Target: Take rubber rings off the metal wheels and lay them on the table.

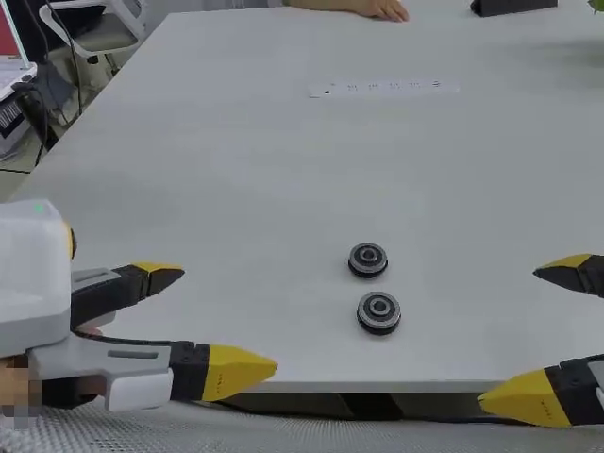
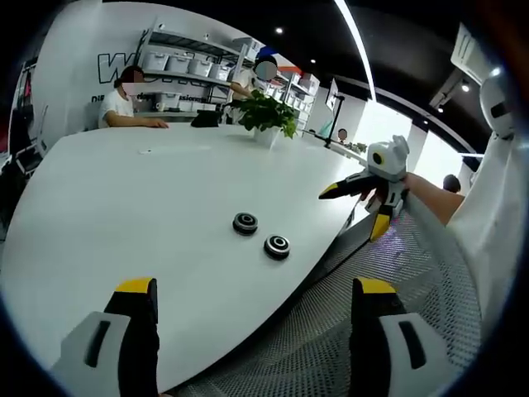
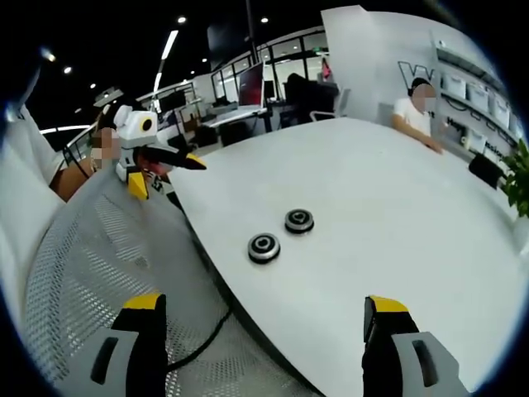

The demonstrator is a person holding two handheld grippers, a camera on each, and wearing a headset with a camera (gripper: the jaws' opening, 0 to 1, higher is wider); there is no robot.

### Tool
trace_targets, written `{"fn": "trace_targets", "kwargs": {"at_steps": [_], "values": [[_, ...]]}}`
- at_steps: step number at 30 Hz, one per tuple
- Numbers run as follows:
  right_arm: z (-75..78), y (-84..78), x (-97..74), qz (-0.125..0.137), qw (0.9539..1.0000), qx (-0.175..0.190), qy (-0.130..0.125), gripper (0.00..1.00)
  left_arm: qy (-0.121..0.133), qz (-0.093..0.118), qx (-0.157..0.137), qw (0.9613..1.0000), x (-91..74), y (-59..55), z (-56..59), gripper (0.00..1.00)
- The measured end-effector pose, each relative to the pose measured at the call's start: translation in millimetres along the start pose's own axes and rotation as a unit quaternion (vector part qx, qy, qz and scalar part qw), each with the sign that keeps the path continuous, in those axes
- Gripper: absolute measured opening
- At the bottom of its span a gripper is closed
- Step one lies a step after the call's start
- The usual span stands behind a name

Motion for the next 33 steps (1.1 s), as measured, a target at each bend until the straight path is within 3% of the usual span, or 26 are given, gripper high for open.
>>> {"fn": "trace_targets", "kwargs": {"at_steps": [13,19,27,33], "values": [[-1.8,0.0,0.6,-0.003,0.9999,0.002,0.009,0.99,0.004,-0.014,0.004,0.9999,0.4,-2.8,-0.1,0.96],[-4.1,-0.8,0.7,-0.007,0.9998,0.002,0.016,0.95,-0.005,-0.028,0.014,0.9995,1.6,-5.1,2.5,0.95],[-5.1,-0.4,1.7,-0.008,0.9997,0.003,0.022,0.95,-0.014,-0.029,0.009,0.9995,3.1,-4.0,2.5,0.95],[-5.9,1.5,2.4,-0.003,0.9996,0.0,0.027,0.95,-0.023,-0.032,0.023,0.9989,3.8,-3.8,5.2,0.95]]}}
Point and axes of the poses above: the centre of the closed fingertips' face, and the gripper's own axes: x roughly forward along the fingers, z roughly to its right, y roughly out of its top, the point moved 4 cm from there along -x, roughly backward along the fingers, and after that the axes turned 10 degrees about z, right-handed, at the moved point
